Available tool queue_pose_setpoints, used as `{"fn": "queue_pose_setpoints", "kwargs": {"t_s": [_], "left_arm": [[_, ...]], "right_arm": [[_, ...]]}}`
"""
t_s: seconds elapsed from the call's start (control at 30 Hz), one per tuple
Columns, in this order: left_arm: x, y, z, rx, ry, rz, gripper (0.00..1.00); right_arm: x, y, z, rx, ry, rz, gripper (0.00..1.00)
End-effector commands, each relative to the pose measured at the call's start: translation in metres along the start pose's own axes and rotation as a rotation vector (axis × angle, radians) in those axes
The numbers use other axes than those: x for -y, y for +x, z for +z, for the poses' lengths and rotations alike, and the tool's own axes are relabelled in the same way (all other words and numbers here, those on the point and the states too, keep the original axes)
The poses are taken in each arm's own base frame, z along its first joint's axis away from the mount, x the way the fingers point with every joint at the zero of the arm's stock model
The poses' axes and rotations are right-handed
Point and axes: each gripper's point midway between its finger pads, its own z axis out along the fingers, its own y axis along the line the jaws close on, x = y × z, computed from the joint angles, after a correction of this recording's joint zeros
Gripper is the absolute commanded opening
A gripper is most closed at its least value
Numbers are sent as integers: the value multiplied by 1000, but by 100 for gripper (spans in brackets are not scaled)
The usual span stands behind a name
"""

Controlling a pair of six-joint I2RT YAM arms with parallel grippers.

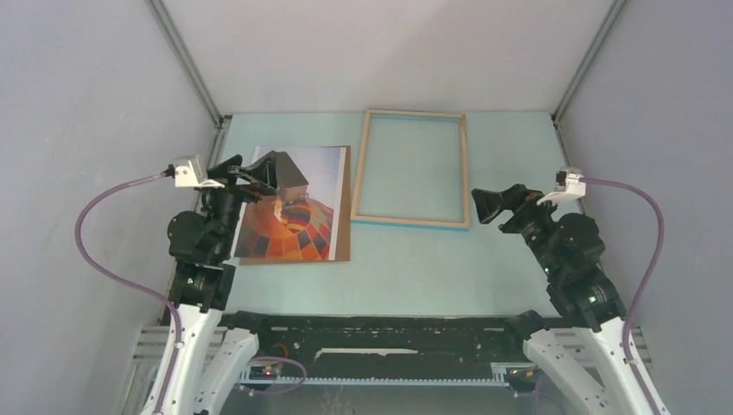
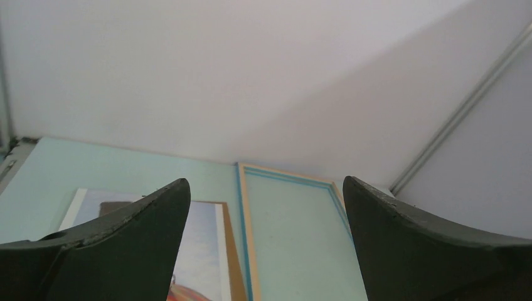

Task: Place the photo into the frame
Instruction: Move the photo frame item to the center of the board.

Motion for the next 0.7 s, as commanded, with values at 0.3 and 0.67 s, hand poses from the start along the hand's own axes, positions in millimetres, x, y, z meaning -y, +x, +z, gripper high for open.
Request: {"fn": "queue_pose_setpoints", "kwargs": {"t_s": [0.3, 0.67], "left_arm": [[-25, -21, -11, 17, -205, 18, 100], [-33, -13, -15, -55, -255, 75, 100]], "right_arm": [[-42, 122, 63, -328, 11, 187, 100], [-194, 278, 90, -621, -261, 595, 97]]}}
